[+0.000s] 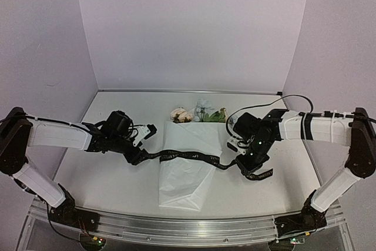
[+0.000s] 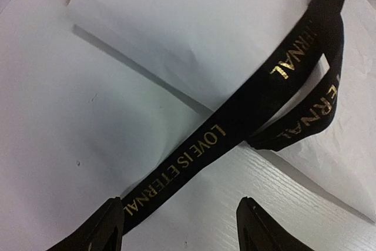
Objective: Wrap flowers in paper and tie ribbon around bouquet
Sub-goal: Tie the ribbon around the folded bouquet.
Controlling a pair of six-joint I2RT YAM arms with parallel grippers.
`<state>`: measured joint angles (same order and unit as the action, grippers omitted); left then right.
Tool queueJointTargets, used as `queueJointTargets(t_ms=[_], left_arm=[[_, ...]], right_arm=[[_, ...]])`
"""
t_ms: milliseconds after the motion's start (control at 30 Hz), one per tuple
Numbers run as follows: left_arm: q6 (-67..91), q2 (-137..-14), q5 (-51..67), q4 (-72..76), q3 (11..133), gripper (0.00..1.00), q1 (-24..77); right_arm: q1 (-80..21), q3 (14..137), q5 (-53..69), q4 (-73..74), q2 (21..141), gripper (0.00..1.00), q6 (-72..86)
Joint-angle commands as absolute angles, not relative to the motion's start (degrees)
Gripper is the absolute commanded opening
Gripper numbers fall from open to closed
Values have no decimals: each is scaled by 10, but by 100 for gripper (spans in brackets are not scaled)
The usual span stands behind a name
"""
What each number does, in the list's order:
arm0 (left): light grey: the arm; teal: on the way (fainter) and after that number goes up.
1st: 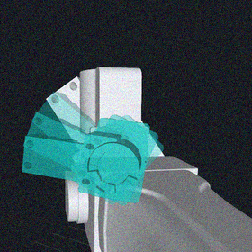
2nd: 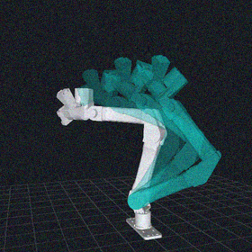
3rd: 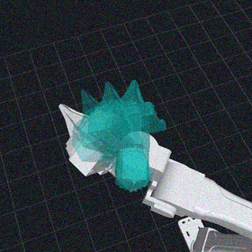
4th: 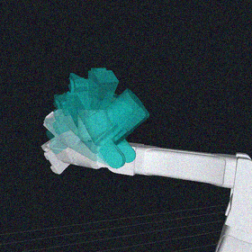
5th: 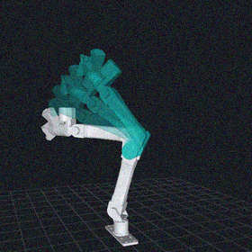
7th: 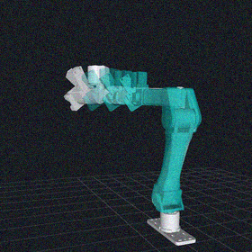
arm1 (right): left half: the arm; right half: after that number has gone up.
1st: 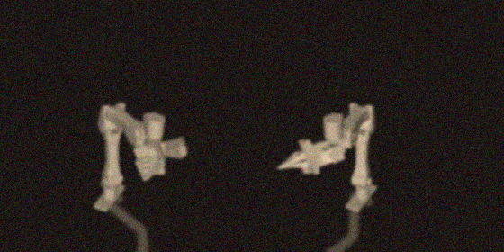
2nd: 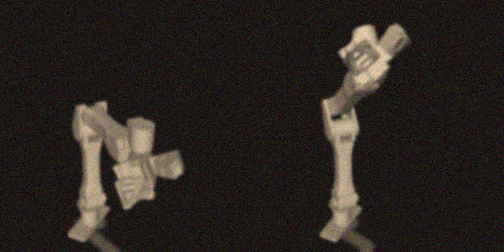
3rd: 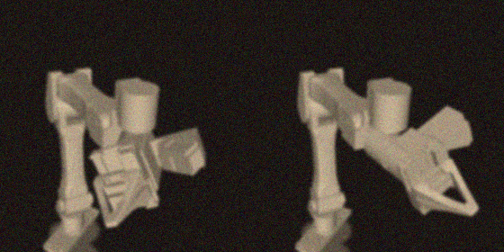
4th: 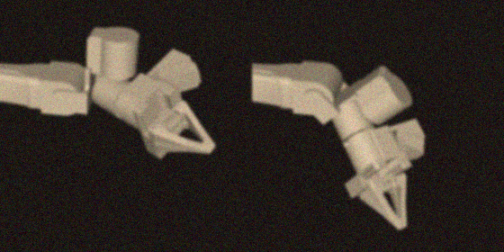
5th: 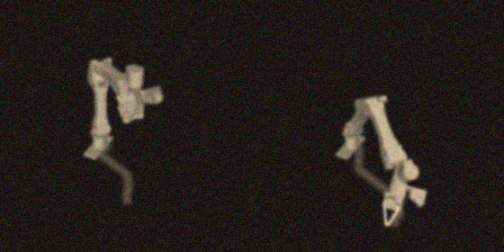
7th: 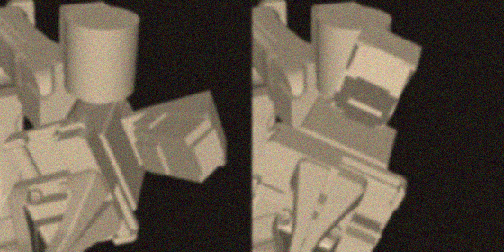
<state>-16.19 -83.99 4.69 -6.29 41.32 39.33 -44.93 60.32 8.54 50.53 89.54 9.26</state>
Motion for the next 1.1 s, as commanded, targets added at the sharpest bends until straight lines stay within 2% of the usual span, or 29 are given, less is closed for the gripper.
queueJointTargets(t_ms=[0, 133, 600, 767, 833, 867, 1067], left_arm=[[-294, -875, 102, -15, 426, 67, 394], [-326, -896, 97, 39, 417, 68, 396], [-403, -978, 122, 50, 471, 68, 404], [-418, -999, 135, 42, 491, 64, 405], [-419, -1002, 137, 38, 494, 60, 405], [-419, -1003, 138, 37, 495, 55, 405], [-374, -990, 104, 22, 494, 14, 407]], right_arm=[[-448, 599, 89, 488, 893, 0, 91], [-448, 598, 90, 480, 893, 0, 95], [-448, 590, 85, 479, 890, 0, 101], [-448, 590, 89, 479, 889, 0, 105], [-448, 589, 86, 479, 887, 0, 105], [-448, 589, 85, 479, 887, 0, 105], [-448, 589, 81, 479, 883, 0, 111]])
